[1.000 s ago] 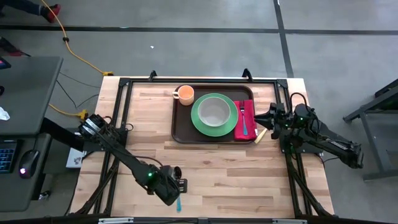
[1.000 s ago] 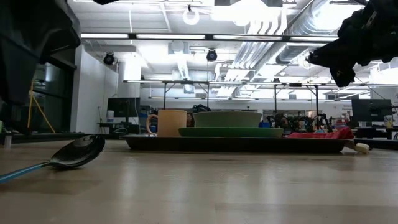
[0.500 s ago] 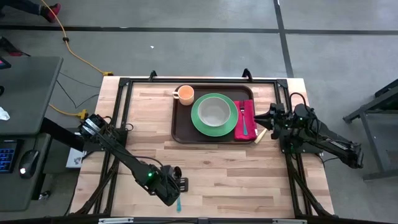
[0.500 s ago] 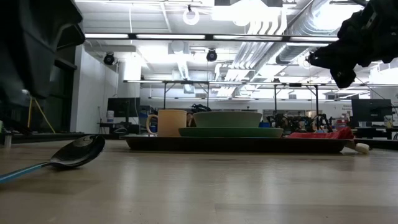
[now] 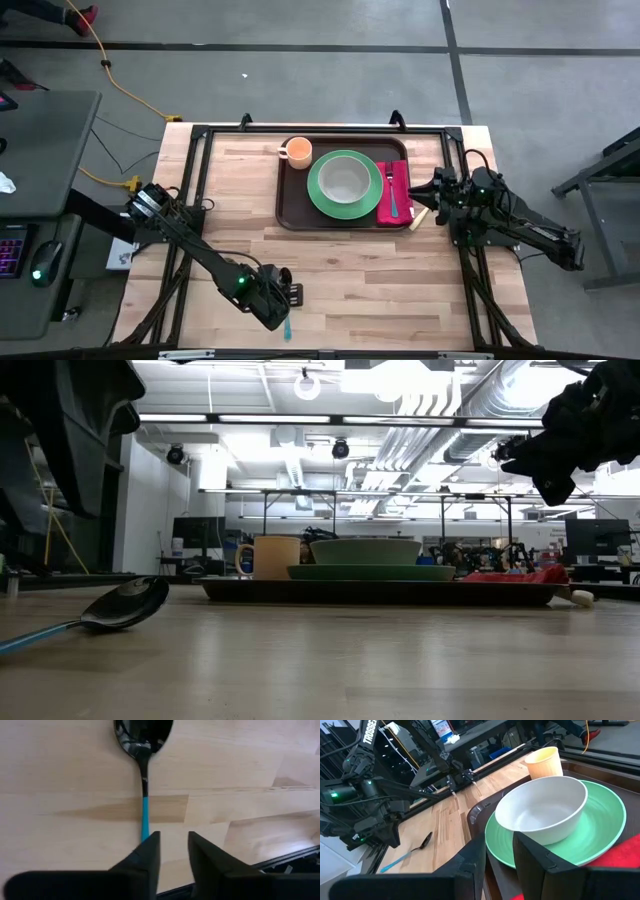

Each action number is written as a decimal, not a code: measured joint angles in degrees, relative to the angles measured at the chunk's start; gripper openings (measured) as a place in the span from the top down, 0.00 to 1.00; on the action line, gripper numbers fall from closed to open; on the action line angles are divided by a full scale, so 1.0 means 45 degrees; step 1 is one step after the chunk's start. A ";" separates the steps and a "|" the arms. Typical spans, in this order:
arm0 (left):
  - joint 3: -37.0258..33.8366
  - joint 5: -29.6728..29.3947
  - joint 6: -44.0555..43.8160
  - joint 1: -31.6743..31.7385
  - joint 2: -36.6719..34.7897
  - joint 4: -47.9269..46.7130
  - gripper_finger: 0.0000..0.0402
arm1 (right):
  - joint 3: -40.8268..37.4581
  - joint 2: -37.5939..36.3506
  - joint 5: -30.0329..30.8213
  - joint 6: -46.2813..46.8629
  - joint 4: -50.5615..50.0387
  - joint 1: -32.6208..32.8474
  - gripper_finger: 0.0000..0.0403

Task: Set up tray
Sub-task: Put the blue spoon on top of the red table napkin to the right of the green plate on the brown tray

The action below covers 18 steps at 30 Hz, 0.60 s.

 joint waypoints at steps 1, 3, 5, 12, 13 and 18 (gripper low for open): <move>-0.0005 -0.0008 -0.0003 0.0000 0.0000 -0.0048 0.65 | 0.0000 0.0000 0.0000 0.0000 0.0004 0.0000 0.81; -0.0005 -0.0013 -0.0008 0.0000 0.0000 -0.0016 0.58 | 0.0000 0.0000 0.0000 -0.0002 0.0007 0.0000 0.81; -0.0005 -0.0068 -0.0002 0.0000 0.0000 0.0078 0.52 | 0.0000 0.0000 0.0000 -0.0002 0.0061 0.0000 0.81; -0.0005 -0.0164 0.0050 0.0000 0.0000 0.0194 0.38 | 0.0000 0.0005 -0.0430 -0.0126 0.1136 0.0000 0.81; -0.0005 -0.0164 0.0050 0.0000 -0.0005 0.0187 0.36 | 0.0000 0.0005 -0.0507 -0.0112 0.1249 0.0000 0.81; -0.0005 -0.0164 0.0055 0.0000 0.0075 0.0204 0.32 | 0.0000 0.0005 -0.0553 -0.0160 0.1307 0.0000 0.81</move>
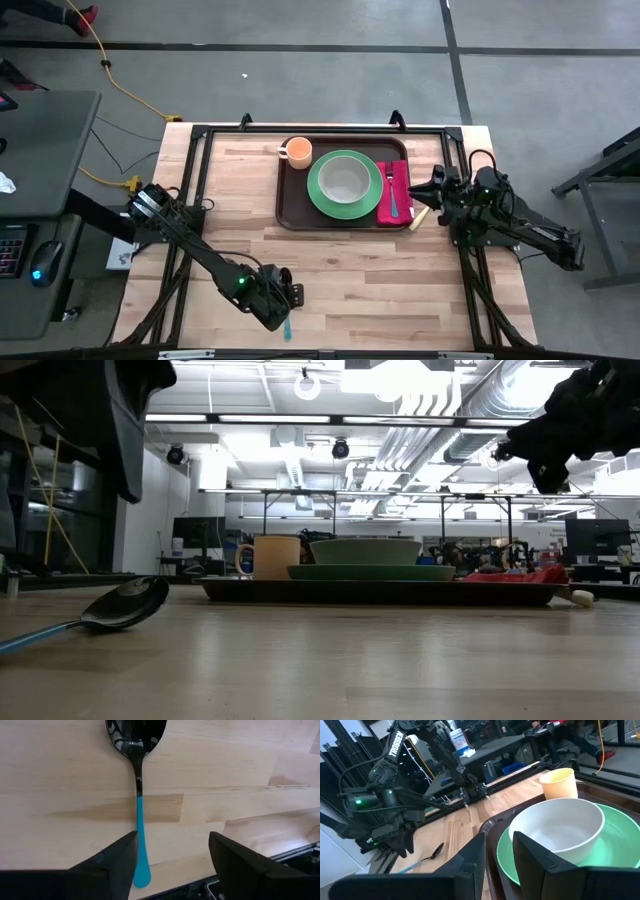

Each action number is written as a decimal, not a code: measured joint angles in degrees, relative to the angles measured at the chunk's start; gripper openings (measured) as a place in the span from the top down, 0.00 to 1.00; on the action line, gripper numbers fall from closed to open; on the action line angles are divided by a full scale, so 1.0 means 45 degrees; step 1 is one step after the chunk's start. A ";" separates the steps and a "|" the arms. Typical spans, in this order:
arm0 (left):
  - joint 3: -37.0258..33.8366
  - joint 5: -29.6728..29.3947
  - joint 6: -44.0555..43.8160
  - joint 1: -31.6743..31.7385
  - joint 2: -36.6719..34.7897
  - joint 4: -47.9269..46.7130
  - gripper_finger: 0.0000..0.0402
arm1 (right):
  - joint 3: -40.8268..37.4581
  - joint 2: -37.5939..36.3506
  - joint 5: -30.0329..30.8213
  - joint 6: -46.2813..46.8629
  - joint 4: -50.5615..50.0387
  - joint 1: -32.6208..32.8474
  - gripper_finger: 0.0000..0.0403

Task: Set up tray
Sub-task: Put the blue spoon on top of the red table napkin to the right of the green plate on the brown tray

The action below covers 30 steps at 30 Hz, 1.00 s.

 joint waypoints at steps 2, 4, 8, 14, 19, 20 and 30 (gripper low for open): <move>-0.0015 0.0059 -0.0005 -0.0005 0.0070 -0.0063 0.31 | 0.0000 0.0000 0.0174 -0.0138 0.0000 0.0000 0.81; -0.0001 0.0221 -0.0010 0.0002 0.0210 0.0072 0.31 | 0.0000 0.0000 0.0442 -0.0345 0.0010 0.0000 0.81; -0.0033 0.0481 -0.0049 0.0061 0.0515 0.0202 0.32 | 0.0000 -0.0003 0.0817 -0.0656 0.0088 0.0000 0.81; 0.0013 0.0836 -0.0325 0.0344 0.0965 0.0691 0.35 | 0.0000 0.0005 0.0849 -0.0744 0.0223 -0.0005 0.81; -0.0003 0.1610 -0.0328 0.0816 0.0940 0.0242 0.36 | 0.0000 0.0022 0.0791 -0.0538 0.0213 -0.0003 0.81; -0.0023 0.1768 -0.0329 0.0900 0.0940 0.0032 0.37 | 0.0000 -0.0001 0.0794 -0.0520 0.0205 0.0000 0.81; -0.0024 0.3107 -0.0273 0.1611 0.0935 -0.0593 0.41 | -0.0002 0.0000 0.0718 -0.0489 0.0058 0.0000 0.81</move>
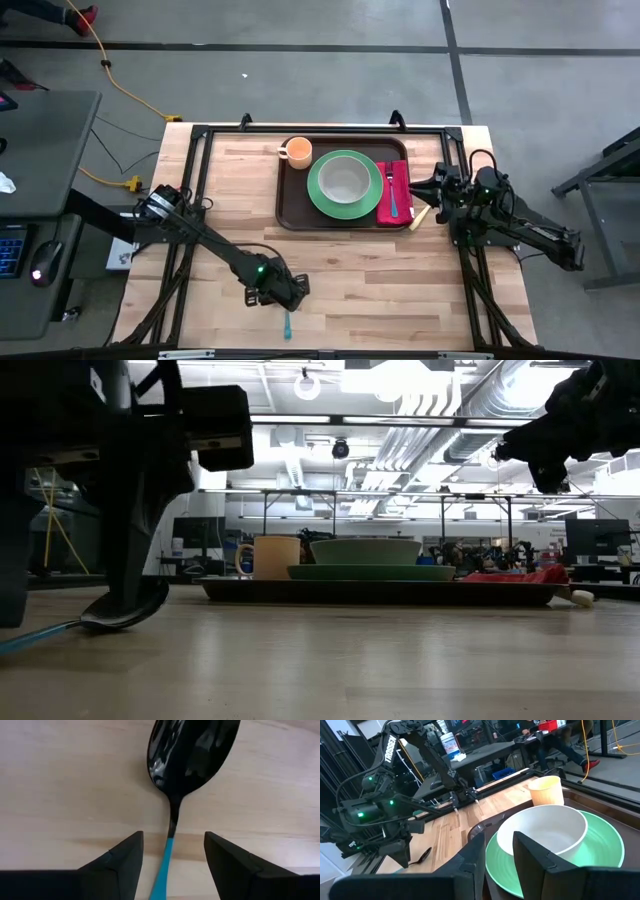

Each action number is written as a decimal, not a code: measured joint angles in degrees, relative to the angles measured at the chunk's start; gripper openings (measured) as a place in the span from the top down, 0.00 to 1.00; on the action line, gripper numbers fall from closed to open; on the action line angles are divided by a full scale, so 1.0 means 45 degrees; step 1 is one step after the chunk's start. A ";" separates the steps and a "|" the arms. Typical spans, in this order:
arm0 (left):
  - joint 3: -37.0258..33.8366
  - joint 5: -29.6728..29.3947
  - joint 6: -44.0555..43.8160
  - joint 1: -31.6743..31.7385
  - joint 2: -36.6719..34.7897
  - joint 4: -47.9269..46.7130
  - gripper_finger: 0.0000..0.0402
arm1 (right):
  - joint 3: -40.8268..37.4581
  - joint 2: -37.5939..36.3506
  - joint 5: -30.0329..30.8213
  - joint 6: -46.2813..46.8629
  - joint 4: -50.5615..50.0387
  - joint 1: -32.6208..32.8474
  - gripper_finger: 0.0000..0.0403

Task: Set up tray
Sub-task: Put the blue spoon on top of the red table napkin to the right of the green plate on the brown tray

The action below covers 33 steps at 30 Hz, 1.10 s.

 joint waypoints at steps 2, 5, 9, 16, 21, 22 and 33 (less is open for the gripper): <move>0.0015 0.0334 0.0067 0.0109 0.0126 0.0042 0.42 | -0.0001 0.0000 0.0000 -0.0012 -0.0018 0.0000 0.81; 0.0027 0.1149 0.0288 0.0272 0.0466 0.0216 0.44 | 0.0002 0.0000 0.0000 -0.0017 -0.0019 0.0000 0.81; 0.0026 0.2084 0.0357 0.0448 0.0934 0.0666 0.48 | -0.0002 0.0005 0.0000 -0.0017 -0.0046 0.0000 0.81; 0.0031 0.2325 0.0254 0.0478 0.1098 0.1224 0.59 | -0.0002 0.0005 -0.0005 -0.0017 -0.0089 0.0000 0.81; 0.0029 0.2338 0.0171 0.0463 0.1118 0.1215 0.73 | -0.0002 0.0010 -0.0004 -0.0017 -0.0107 0.0000 0.81; 0.0034 0.2317 0.0171 0.0463 0.1122 0.1220 0.76 | -0.0002 0.0010 0.0000 -0.0014 -0.0114 0.0000 0.81; 0.0034 0.1640 0.0149 0.0454 0.1127 0.1201 0.93 | -0.0002 0.0015 -0.0002 0.0027 -0.0311 0.0000 0.81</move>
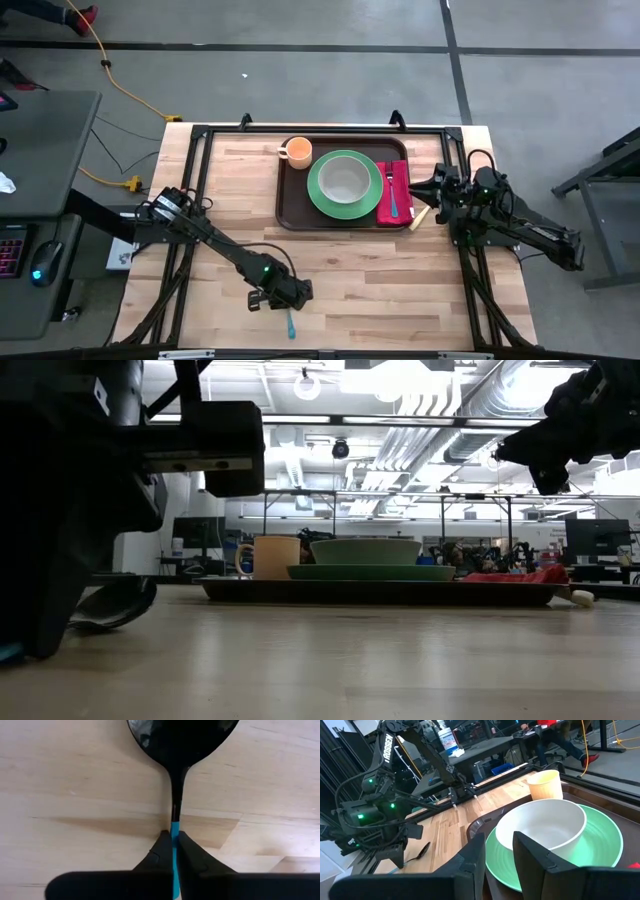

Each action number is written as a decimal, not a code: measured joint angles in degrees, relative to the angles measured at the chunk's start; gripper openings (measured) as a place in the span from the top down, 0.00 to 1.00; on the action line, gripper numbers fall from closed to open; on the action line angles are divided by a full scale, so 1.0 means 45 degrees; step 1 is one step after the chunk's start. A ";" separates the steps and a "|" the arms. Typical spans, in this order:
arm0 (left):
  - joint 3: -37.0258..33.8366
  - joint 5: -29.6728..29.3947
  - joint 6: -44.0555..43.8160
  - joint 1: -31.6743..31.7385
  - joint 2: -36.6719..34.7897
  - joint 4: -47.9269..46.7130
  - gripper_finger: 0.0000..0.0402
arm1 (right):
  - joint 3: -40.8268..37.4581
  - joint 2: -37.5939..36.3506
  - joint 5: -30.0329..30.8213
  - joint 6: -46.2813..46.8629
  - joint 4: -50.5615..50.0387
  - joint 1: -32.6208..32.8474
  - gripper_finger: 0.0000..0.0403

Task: Set up tray
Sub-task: Put the blue spoon on top of the red table napkin to the right of the green plate on the brown tray

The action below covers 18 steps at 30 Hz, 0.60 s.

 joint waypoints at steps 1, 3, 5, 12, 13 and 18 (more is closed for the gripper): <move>0.0000 -0.0039 -0.0073 0.0000 0.0000 -0.0016 0.92 | 0.0000 0.0000 -0.0002 0.0000 0.0000 -0.0001 0.81; 0.0000 -0.0123 -0.0165 -0.0005 0.0000 -0.0071 0.91 | 0.0000 0.0000 0.0000 0.0000 0.0000 -0.0002 0.81; 0.0000 -0.0162 -0.0180 -0.0005 0.0000 -0.0121 0.91 | -0.0005 0.0000 0.0000 0.0002 0.0000 -0.0005 0.81; -0.0005 -0.0680 -0.0128 -0.0024 -0.0005 -0.0078 0.94 | -0.0005 0.0000 0.0001 0.0238 -0.0103 -0.0005 0.81; -0.0010 -0.0739 -0.0124 -0.0024 -0.0005 -0.0064 0.94 | -0.0005 0.0000 0.0000 0.0311 -0.0102 -0.0001 0.81; -0.0010 -0.0941 0.0144 -0.0019 -0.0005 0.0000 0.92 | -0.0005 0.0000 0.0002 0.0741 -0.0163 -0.0004 0.81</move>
